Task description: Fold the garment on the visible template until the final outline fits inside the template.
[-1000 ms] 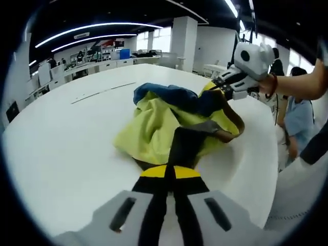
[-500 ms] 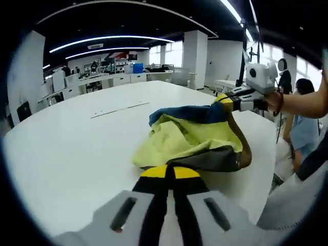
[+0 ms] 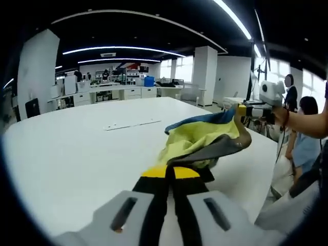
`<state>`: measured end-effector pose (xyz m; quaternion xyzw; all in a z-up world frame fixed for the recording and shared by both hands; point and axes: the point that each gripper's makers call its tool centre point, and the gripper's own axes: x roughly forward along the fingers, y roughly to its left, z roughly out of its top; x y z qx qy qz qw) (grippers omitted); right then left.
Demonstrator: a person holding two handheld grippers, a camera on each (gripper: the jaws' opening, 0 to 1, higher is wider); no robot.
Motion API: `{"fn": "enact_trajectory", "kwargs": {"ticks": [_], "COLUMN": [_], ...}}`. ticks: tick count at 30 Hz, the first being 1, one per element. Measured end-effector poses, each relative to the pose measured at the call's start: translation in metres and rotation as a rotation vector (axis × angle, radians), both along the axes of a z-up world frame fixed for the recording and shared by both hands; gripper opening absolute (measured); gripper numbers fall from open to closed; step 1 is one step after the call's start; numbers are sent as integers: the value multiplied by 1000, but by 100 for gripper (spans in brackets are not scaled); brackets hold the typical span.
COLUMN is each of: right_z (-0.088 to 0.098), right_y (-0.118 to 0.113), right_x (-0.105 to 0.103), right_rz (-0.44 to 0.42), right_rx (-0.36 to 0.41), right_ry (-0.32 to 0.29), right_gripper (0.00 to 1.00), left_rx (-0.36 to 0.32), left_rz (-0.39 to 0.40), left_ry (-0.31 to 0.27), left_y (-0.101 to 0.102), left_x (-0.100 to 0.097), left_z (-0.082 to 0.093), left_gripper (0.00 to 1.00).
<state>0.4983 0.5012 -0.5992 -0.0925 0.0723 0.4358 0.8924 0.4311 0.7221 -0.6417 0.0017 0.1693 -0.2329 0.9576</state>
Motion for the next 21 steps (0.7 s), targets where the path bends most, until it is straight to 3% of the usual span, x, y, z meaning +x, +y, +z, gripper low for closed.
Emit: {"fn": "enact_trajectory", "kwargs": {"ticks": [7,9,15,21], "right_z": [22,28,41,40], "right_y": [-4,-2,6,10], "right_x": [-1,1,17,43], "right_rz": [-8,-9,-21,-57], "right_rx": [17,27,69,62], "right_ry": [-22,-28,-30,-19], "right_gripper": [0,0,0,0], "left_rx": [3,-27,-34,-27], "left_rz": [20,29,15,1], "left_ry": [-22,-29,-52,-80], "left_y": [7,10,9,2], "left_x": [-4,-1,22,49], "left_z": [23,33,52,63], "left_gripper": [0,0,0,0]}}
